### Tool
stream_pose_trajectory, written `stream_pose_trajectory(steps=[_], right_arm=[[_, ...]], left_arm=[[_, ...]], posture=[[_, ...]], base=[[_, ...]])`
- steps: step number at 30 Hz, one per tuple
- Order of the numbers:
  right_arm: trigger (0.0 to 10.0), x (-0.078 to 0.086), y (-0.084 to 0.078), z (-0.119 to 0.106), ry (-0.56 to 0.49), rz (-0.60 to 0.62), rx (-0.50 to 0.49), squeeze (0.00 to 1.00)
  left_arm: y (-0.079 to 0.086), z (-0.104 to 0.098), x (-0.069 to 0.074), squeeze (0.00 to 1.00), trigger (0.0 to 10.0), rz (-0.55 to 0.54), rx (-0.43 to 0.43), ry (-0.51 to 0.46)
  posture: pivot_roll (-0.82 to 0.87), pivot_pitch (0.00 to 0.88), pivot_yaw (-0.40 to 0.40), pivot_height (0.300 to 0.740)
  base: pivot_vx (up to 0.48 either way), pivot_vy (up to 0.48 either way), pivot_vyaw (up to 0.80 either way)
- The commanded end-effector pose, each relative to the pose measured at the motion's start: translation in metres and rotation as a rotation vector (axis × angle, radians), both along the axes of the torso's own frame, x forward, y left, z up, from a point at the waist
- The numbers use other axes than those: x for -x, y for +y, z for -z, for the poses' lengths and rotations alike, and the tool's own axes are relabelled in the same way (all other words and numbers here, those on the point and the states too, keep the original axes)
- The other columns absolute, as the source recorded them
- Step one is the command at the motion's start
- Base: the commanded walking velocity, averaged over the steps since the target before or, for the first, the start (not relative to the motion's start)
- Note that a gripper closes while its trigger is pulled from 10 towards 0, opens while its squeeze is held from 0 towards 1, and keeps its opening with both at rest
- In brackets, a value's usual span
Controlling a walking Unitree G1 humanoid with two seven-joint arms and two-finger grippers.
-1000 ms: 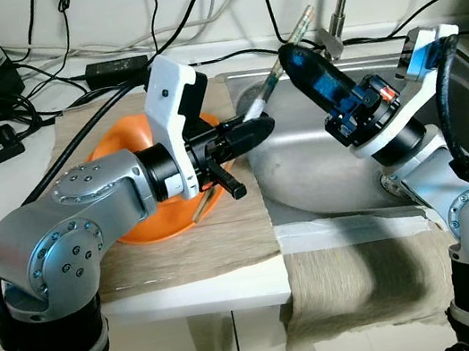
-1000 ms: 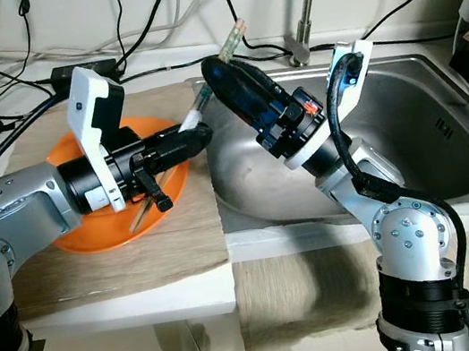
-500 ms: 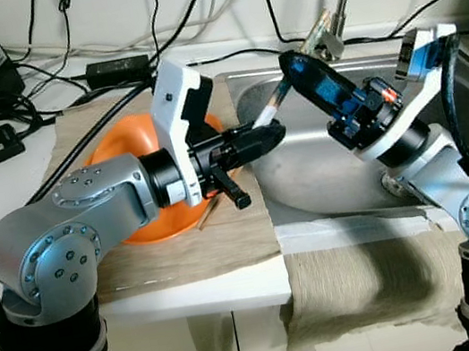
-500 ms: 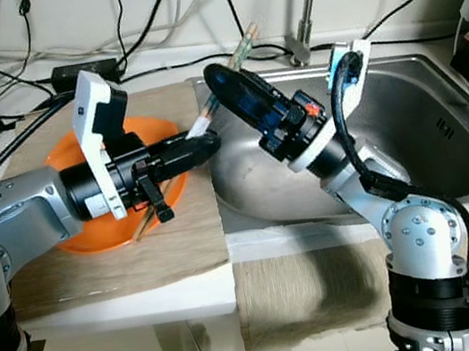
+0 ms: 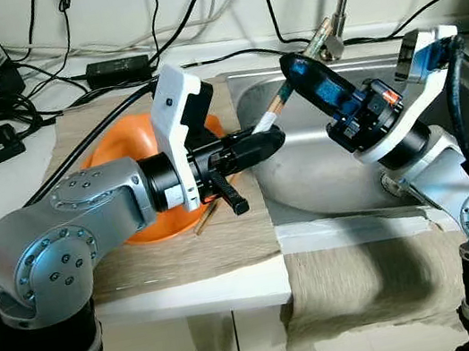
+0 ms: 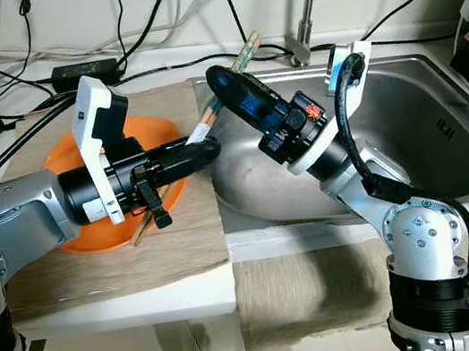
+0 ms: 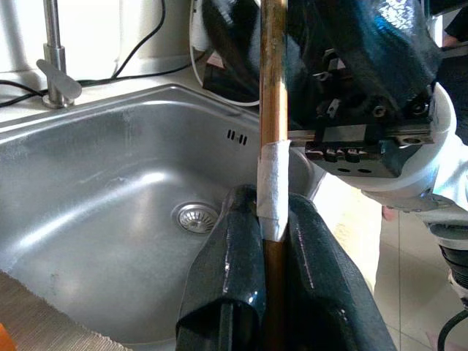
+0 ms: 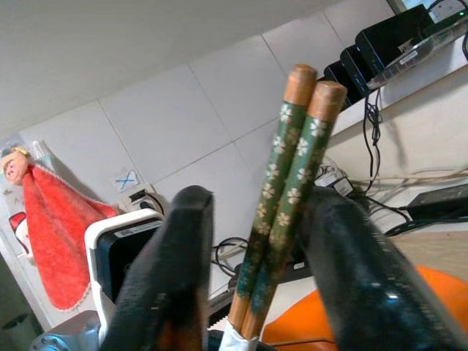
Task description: Kitchen organization
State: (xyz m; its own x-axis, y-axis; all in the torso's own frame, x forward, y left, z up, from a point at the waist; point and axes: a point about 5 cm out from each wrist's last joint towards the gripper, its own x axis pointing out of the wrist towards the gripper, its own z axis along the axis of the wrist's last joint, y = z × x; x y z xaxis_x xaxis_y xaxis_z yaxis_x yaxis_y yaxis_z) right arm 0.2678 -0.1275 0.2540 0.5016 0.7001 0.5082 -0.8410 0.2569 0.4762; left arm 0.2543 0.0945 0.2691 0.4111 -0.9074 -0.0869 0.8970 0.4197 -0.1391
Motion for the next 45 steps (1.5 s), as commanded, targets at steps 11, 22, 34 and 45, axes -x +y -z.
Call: stream_pose_trajectory(steps=[11, 22, 34, 45], right_arm=[[0.0, 0.004, -0.001, -0.003, -0.021, -0.008, 0.006, 0.00], [0.0, 0.004, -0.002, -0.004, -0.028, -0.006, 0.000, 0.00], [0.0, 0.001, -0.008, -0.007, -0.034, 0.029, -0.007, 0.00], [0.0, -0.008, -0.047, -0.019, -0.100, 0.164, 0.095, 0.00]], left_arm=[[-0.003, -0.001, 0.004, 0.00, 0.0, 0.041, -0.001, 0.000], [-0.005, -0.002, 0.008, 0.00, 0.0, 0.068, -0.005, -0.006], [-0.005, -0.006, 0.013, 1.00, 10.0, 0.109, 0.001, -0.027], [0.005, -0.018, -0.005, 0.00, 10.0, -0.065, 0.086, -0.105]], posture=[[-0.02, 0.000, -0.029, 0.740], [-0.02, 0.000, -0.028, 0.740], [-0.02, 0.000, -0.027, 0.740], [-0.02, 0.000, -0.030, 0.740]], base=[[0.000, 0.000, 0.00], [0.000, 0.000, 0.00], [0.000, 0.000, 0.00], [0.000, 0.000, 0.00]])
